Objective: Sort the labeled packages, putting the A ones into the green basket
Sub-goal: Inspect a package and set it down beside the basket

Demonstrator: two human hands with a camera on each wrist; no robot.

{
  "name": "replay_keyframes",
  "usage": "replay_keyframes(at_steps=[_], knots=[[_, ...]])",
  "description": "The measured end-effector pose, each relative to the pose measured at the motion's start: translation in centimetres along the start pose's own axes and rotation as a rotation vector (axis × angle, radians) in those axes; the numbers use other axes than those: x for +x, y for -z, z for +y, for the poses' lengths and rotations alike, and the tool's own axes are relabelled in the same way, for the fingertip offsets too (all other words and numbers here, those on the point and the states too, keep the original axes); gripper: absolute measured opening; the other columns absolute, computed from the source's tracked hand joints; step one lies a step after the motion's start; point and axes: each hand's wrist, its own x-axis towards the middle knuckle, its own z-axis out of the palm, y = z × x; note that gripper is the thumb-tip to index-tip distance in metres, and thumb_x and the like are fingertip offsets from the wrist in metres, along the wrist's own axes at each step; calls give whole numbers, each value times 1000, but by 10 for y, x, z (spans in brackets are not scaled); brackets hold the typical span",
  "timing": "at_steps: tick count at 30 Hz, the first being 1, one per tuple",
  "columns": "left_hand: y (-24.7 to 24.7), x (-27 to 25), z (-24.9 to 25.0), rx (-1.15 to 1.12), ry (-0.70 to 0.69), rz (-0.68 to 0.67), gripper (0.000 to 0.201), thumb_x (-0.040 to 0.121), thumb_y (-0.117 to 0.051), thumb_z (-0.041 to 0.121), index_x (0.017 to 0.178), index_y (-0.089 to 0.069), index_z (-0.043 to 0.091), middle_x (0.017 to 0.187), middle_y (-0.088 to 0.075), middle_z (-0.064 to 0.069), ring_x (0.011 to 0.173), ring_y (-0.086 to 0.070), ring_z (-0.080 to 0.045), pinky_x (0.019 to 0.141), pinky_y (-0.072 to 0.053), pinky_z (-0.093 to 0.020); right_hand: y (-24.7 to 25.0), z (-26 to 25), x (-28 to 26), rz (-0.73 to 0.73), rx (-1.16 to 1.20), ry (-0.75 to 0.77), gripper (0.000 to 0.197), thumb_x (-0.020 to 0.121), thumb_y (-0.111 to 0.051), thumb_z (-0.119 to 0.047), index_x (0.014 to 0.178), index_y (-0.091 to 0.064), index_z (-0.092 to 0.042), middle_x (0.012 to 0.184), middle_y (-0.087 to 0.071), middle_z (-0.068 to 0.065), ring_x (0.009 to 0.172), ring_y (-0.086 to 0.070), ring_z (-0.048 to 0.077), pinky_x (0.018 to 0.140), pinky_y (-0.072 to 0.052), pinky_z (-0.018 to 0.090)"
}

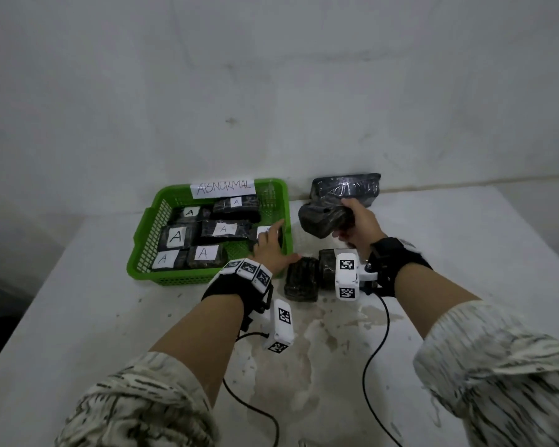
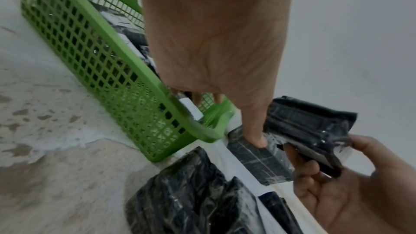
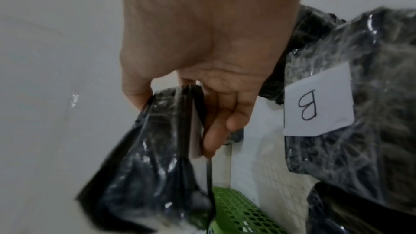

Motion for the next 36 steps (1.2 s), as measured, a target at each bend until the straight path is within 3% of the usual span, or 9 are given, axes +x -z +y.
replay_keyframes(at_steps=[4, 9, 14, 19, 22, 26, 31, 34, 36], knots=[[12, -5, 18, 14, -292, 151, 105, 63, -83, 34, 146, -19, 37, 144, -22, -9, 133, -25, -30, 109, -26, -53, -4, -7, -19, -149, -25, -64, 37, 95, -45, -44, 88, -60, -10, 70, -59, 10, 43, -55, 18, 55, -40, 28], [21, -8, 22, 65, -428, 224, 68, 69, -79, 33, 130, -49, 23, 132, -40, -7, 122, -34, -28, 105, -33, -43, -23, -6, -43, -272, -201, -128, 64, 91, -33, -66, 91, -62, -10, 70, -64, 9, 56, -61, 21, 59, -42, 29], [36, -20, 21, -317, -309, 144, 48, 83, -69, 27, 124, -52, 11, 113, -59, -5, 105, -56, -19, 91, -44, -29, -42, -5, -59, -170, -386, 16, 61, 93, -21, -66, 79, -56, -18, 68, -48, 1, 62, -43, 15, 59, -35, 27], [40, -23, 10, -612, -152, 103, 40, 88, -62, 32, 120, -51, 11, 115, -61, -7, 107, -59, -24, 98, -46, -40, -57, 12, -70, -264, -132, -31, 61, 85, -42, -71, 131, -47, -31, 123, -61, 2, 112, -59, 23, 88, -51, 42], [37, -27, 5, -721, -67, 90, 47, 91, -58, 31, 128, -43, 7, 120, -57, -7, 106, -57, -22, 92, -45, -32, -65, 20, -79, -232, -85, 13, 47, 92, -50, -52, 130, -45, -24, 121, -61, 2, 102, -60, 21, 72, -50, 34], [31, -33, -5, -844, 11, 32, 55, 88, -63, 29, 133, -35, 12, 126, -54, -11, 107, -58, -25, 98, -47, -43, -69, 32, -85, -174, -118, 46, 35, 94, -53, -40, 123, -51, -19, 113, -64, 4, 88, -61, 18, 63, -45, 28], [30, -47, -17, -761, -32, -35, 57, 88, -63, 20, 135, -32, 27, 114, -59, -11, 102, -57, -22, 87, -48, -32, -59, 35, -88, -207, -248, 108, 60, 84, -71, -17, 138, -47, -17, 129, -58, 2, 113, -58, 17, 88, -49, 26], [26, -56, -21, -745, 59, -139, 48, 90, -60, 23, 133, -39, 18, 131, -53, -12, 110, -56, -30, 90, -49, -44, -56, 34, -84, -136, -287, 76, 84, 74, -80, -13, 142, -31, -16, 129, -54, 13, 115, -57, 28, 98, -48, 43], [24, -60, -21, -785, 131, -181, 45, 91, -59, 23, 129, -37, 18, 129, -54, -15, 102, -59, -36, 86, -51, -50, -57, 34, -85, -59, -225, 80, 77, 73, -81, -11, 135, -36, -14, 121, -57, 19, 107, -61, 34, 96, -49, 50]])
